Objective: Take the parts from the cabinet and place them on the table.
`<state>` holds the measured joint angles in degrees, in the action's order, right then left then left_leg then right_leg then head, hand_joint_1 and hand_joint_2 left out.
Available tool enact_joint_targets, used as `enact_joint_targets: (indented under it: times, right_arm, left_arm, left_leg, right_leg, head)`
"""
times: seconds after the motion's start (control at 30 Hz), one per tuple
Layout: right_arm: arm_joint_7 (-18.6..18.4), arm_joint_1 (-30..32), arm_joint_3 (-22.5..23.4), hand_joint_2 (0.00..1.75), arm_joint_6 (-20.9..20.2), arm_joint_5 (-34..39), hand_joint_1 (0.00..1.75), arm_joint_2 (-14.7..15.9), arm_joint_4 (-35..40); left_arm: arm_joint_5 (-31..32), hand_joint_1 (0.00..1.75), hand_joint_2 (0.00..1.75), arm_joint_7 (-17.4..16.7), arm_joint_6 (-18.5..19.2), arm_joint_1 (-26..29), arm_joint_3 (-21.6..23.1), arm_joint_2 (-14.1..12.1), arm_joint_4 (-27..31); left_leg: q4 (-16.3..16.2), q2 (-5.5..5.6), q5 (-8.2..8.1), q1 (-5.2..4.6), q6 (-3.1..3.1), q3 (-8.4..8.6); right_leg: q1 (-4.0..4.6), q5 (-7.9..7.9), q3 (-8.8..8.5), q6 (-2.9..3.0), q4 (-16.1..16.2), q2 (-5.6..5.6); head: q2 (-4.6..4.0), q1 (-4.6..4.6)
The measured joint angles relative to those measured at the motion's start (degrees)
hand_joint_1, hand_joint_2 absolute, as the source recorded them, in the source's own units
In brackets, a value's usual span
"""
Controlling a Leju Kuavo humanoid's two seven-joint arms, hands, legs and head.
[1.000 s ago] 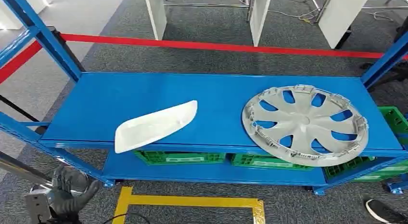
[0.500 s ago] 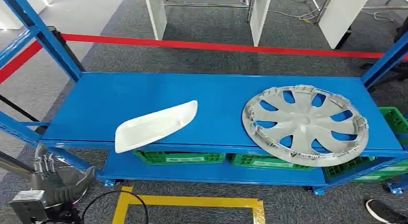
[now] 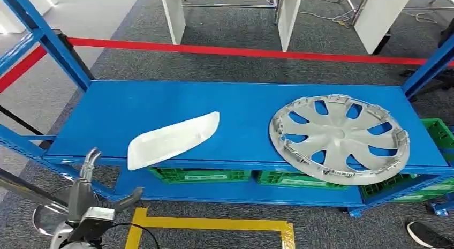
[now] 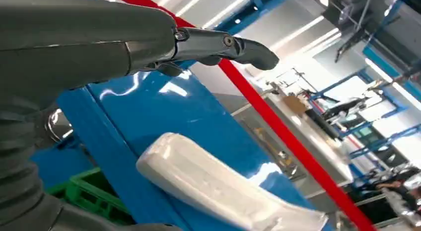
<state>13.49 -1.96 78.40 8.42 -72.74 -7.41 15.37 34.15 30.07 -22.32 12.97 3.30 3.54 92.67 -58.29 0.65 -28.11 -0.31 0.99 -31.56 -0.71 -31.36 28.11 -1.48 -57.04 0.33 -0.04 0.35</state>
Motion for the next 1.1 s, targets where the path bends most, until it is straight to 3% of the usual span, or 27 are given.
enact_joint_targets:
  times: [0.1, 0.3, 0.57, 0.9, 1.1]
  right_arm:
    - [0.0, 0.1, 0.0, 1.75, 0.0, -0.3, 0.00, 0.0, 0.0]
    - [-0.1, -0.1, -0.1, 1.75, -0.4, -1.5, 0.00, 0.0, -0.1]
    - [-0.4, -0.4, -0.6, 1.75, -1.2, -3.5, 0.00, 0.0, -0.4]
    - [-0.9, -1.0, -1.6, 1.75, -1.9, -5.4, 0.00, 0.2, -0.8]
    - [-1.2, -1.0, -2.0, 1.75, -2.0, -5.7, 0.00, 0.2, -0.9]
  left_arm:
    - [1.7, 0.00, 1.75, -1.2, -0.6, -0.3, 0.4, -0.3, -0.1]
    - [9.0, 0.00, 1.75, -7.1, -2.4, -3.9, 2.4, -1.9, -2.0]
    - [21.0, 0.00, 1.75, -17.3, -2.8, -10.4, 4.0, -3.7, -8.5]
    - [32.7, 0.00, 1.75, -27.2, -1.2, -17.8, 6.1, -5.2, -18.0]
    - [35.4, 0.00, 1.75, -29.1, -0.8, -19.4, 6.9, -5.6, -20.5]
  left_leg:
    - [0.0, -0.01, 0.00, 0.00, 0.00, 0.01]
    - [0.0, -0.01, 0.00, 0.00, 0.00, 0.02]
    - [0.0, 0.00, 0.01, 0.00, 0.00, 0.02]
    - [0.0, 0.00, 0.01, 0.00, 0.00, 0.01]
    - [0.0, 0.00, 0.01, 0.00, 0.00, 0.01]
  right_leg:
    - [-0.01, 0.00, 0.03, 0.00, 0.0, 0.03]
    - [-0.01, 0.00, 0.01, 0.00, 0.0, 0.03]
    - [0.00, 0.01, -0.02, -0.01, 0.0, 0.02]
    - [-0.01, 0.01, -0.03, -0.01, 0.0, 0.02]
    - [0.00, 0.01, -0.03, -0.01, 0.0, 0.02]
  head:
    - [0.00, -0.02]
    - [-0.02, 0.00]
    - [0.00, 0.00]
    - [0.00, -0.02]
    - [0.00, 0.00]
